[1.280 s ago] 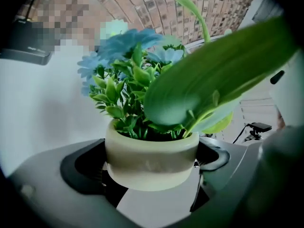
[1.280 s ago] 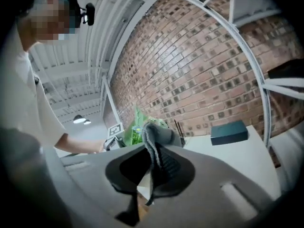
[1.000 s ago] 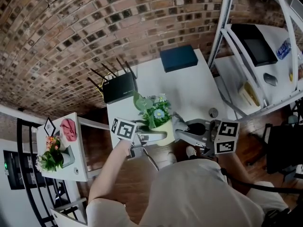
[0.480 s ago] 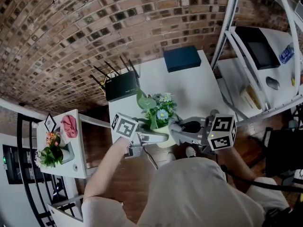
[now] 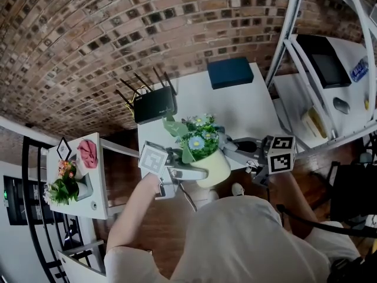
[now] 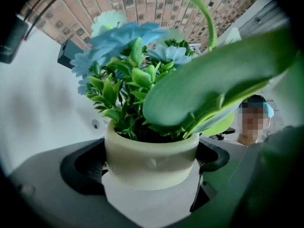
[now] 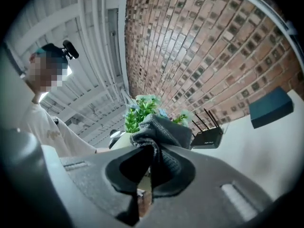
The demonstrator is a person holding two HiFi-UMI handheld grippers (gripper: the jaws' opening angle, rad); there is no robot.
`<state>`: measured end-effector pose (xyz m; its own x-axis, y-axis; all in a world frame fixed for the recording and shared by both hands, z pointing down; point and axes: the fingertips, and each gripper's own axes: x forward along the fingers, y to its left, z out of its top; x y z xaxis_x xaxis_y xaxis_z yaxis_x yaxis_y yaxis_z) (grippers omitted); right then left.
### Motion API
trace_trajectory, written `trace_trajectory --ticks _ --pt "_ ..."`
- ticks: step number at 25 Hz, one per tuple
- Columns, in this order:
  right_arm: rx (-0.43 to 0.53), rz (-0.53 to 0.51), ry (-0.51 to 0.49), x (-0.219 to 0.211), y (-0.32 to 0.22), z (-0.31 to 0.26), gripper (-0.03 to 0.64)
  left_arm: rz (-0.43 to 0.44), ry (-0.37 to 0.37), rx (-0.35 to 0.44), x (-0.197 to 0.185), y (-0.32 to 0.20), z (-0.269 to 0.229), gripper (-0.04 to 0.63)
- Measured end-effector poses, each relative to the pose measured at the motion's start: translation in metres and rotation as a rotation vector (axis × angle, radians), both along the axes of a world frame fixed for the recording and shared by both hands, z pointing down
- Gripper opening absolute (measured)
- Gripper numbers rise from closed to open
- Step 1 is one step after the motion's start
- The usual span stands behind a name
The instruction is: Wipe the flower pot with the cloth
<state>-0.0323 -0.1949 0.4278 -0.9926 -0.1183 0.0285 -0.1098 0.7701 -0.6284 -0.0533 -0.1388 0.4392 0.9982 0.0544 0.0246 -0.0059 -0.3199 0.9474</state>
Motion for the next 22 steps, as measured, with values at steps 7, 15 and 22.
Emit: trace_trajectory --ticks 7,15,22 --pt "-0.105 -0.060 -0.107 -0.003 0.001 0.014 0.003 0.017 0.071 0.027 0.002 0.014 -0.015 0.620" --pt "-0.114 -0.111 -0.242 -0.001 0.008 0.019 0.003 -0.007 0.207 0.011 0.009 0.024 -0.038 0.620" --pt "-0.091 -0.129 -0.230 -0.009 0.023 0.031 0.002 -0.059 0.243 0.022 0.017 0.011 -0.058 0.620"
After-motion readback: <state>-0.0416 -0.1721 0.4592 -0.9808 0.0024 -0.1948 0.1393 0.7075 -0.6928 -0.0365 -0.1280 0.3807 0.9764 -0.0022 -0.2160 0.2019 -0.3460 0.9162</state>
